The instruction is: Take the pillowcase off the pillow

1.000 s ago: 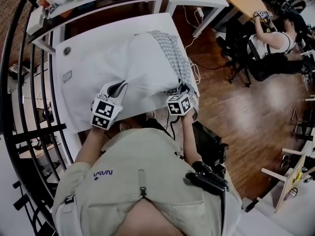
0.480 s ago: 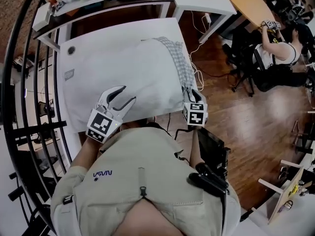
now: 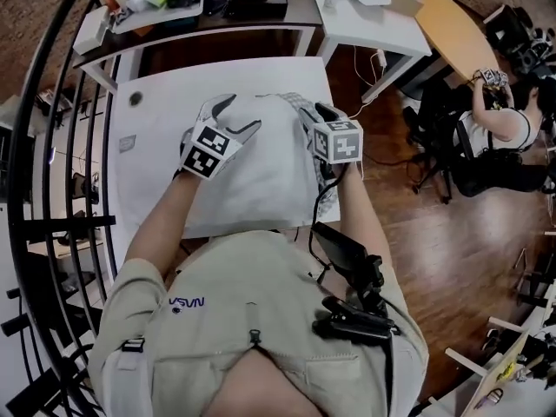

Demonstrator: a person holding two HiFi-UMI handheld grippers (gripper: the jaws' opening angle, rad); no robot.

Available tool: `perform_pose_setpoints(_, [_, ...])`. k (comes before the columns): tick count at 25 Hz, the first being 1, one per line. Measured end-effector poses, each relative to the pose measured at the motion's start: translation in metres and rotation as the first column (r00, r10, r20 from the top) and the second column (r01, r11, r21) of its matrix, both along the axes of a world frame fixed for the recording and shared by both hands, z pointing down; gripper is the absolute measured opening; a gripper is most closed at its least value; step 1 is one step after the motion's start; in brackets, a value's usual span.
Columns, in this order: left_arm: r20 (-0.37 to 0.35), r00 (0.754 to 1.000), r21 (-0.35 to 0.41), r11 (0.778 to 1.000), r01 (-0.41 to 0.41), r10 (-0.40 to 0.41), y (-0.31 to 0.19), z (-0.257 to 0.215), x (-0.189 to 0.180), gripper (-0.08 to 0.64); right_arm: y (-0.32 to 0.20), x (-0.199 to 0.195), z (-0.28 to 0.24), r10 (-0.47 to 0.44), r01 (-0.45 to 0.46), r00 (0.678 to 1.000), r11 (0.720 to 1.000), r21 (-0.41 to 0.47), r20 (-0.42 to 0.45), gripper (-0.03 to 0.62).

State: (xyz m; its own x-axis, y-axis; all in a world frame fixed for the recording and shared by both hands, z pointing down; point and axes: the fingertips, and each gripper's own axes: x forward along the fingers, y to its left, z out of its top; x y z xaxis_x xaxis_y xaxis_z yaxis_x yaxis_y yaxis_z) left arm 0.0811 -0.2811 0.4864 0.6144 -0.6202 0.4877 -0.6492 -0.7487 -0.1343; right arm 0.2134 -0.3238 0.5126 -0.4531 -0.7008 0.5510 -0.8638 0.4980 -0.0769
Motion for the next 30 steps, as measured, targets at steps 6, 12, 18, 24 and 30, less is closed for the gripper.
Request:
perform_pose_setpoints(6, [0.122, 0.989, -0.175, 0.983, -0.060, 0.082, 0.023, 0.062, 0.012, 0.097, -0.035, -0.028, 0.060, -0.117, 0.095, 0.988, 0.976, -0.194, -0.104, 0.189])
perform_pose_setpoints(12, [0.054, 0.998, -0.049, 0.999, -0.018, 0.020, 0.045, 0.019, -0.006, 0.025, -0.061, -0.014, 0.036, -0.070, 0.058, 0.980, 0.996, -0.073, -0.186, 0.008])
perform_pose_setpoints(18, [-0.078, 0.992, 0.026, 0.995, 0.100, -0.098, 0.057, -0.011, -0.039, 0.025, -0.094, 0.066, 0.066, 0.125, -0.151, 0.929, 0.987, -0.048, -0.349, 0.008])
perform_pose_setpoints(24, [-0.119, 0.981, -0.013, 0.988, 0.154, -0.154, 0.024, 0.015, -0.046, 0.112, -0.075, 0.102, 0.127, 0.153, -0.222, 0.927, 0.960, -0.172, -0.341, 0.057])
perform_pose_setpoints(30, [-0.143, 0.974, 0.065, 0.980, 0.186, -0.176, 0.053, -0.034, -0.075, 0.256, -0.008, 0.071, 0.054, 0.152, -0.157, 0.979, 0.987, -0.023, -0.136, 0.169])
